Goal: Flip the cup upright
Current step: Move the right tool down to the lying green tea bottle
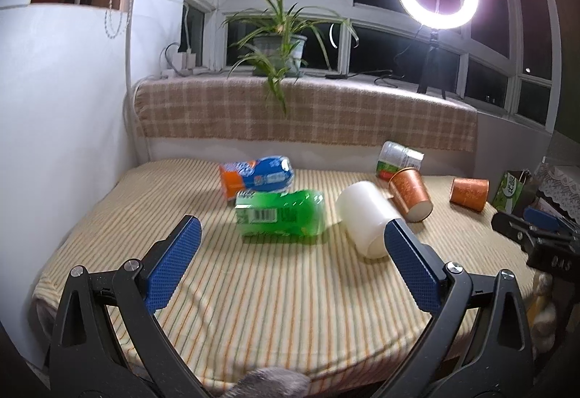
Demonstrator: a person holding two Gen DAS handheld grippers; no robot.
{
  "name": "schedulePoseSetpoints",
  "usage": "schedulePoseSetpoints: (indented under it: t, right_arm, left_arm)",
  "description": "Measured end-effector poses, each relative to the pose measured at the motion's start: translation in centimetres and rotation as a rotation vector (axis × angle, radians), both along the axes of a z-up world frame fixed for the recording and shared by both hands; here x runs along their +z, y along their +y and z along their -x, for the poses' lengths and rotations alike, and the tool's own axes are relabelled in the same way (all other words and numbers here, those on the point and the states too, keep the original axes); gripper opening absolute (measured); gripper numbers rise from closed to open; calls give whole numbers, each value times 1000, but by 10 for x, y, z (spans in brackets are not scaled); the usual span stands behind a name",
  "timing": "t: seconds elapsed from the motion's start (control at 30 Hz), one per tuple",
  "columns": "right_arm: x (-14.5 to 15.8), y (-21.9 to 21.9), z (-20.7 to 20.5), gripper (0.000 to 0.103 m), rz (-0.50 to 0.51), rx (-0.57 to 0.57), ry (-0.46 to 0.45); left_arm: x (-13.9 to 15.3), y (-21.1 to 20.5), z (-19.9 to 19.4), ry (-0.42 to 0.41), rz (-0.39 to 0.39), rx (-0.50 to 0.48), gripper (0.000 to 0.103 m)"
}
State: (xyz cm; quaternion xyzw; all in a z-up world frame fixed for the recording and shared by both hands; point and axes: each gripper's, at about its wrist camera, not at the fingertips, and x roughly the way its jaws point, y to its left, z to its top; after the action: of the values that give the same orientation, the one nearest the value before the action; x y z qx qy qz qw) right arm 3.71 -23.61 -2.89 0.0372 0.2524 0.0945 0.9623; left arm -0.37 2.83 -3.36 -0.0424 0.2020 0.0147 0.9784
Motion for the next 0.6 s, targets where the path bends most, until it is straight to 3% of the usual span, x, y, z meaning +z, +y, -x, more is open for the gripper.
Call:
schedulePoseSetpoints:
  t: [0.3,0.6]
  right_arm:
    - [0,28,-56,103,-54,146,109]
    - [13,95,-106,103,113,364,135]
  left_arm:
    - [-8,37,14,80,41,21,102]
    - [-19,80,27,126,50,118,102]
